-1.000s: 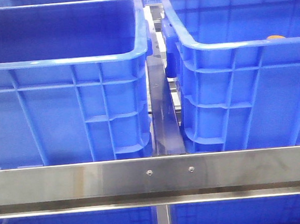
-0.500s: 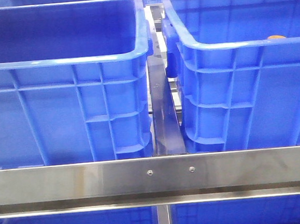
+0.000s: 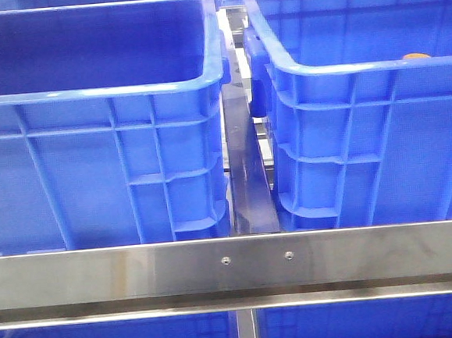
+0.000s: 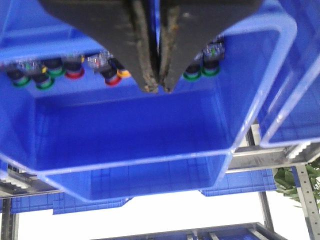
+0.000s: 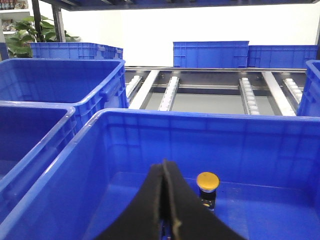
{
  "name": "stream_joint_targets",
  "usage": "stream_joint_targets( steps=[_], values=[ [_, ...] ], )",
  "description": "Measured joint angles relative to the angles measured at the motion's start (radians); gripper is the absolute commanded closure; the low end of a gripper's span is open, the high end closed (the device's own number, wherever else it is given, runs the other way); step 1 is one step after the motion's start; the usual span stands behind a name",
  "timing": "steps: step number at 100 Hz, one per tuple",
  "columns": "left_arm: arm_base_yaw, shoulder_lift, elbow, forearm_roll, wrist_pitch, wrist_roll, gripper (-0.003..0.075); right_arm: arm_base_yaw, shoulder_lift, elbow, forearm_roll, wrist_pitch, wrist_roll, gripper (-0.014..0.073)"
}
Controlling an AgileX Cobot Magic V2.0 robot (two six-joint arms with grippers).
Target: Pick red and yellow buttons and place in box
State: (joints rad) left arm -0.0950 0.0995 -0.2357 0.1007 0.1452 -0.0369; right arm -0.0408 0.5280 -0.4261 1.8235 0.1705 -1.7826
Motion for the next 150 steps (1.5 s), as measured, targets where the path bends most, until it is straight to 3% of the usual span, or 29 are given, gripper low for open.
stream_joint_targets(
  steps=[34, 49, 150],
  values=[
    [0.0, -0.104, 0.235, -0.037, -0.065, 0.002, 0.0739, 0.0, 0.0, 0.0, -0.002, 0.004, 0.0, 0.0662],
    [0.0, -0.104, 0.238, -0.038, -0.145, 0.002, 0.0739, 0.0, 0.0, 0.0, -0.002, 0.004, 0.0, 0.0662],
    [0.0, -0.104, 0.238, -0.038, -0.154, 0.002, 0.0739, 0.0, 0.0, 0.0, -0.002, 0.008, 0.0, 0.0662]
  ],
)
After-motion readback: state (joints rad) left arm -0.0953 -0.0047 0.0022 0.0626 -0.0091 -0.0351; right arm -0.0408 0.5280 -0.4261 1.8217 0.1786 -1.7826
